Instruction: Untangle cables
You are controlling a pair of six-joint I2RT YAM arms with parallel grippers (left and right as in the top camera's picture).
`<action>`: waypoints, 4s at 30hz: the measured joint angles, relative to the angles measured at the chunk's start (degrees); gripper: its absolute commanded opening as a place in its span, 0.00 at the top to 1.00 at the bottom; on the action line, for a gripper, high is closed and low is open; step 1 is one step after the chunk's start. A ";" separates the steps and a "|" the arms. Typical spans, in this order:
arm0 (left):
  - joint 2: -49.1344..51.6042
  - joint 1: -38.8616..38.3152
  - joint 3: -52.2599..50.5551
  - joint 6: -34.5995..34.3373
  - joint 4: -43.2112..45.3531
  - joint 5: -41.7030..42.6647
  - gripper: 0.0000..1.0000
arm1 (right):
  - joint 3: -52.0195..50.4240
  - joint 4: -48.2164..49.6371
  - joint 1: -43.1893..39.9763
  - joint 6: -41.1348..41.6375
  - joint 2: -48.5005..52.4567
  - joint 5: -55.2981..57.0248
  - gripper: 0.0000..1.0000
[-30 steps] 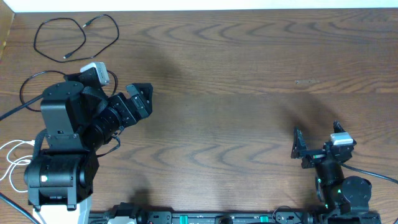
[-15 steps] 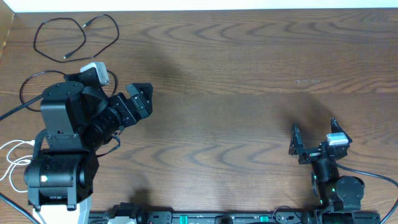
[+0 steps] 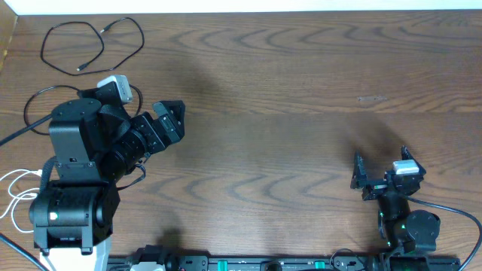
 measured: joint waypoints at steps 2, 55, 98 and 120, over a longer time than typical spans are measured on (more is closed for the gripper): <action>0.00 0.00 0.00 0.00 -0.02 0.00 0.04 | 0.00 0.00 -0.20 0.07 0.00 0.13 0.01; 0.00 0.00 0.00 0.00 0.00 0.00 0.04 | 0.00 -0.09 -1.68 3.67 0.00 1.03 0.01; -7.08 -1.05 -7.28 9.33 -7.52 -0.24 0.04 | 0.00 -0.07 -1.68 3.67 0.00 1.05 0.01; -38.64 -1.62 -23.52 26.82 -5.53 -0.81 0.02 | 0.00 -0.11 -1.68 3.67 0.00 1.09 0.01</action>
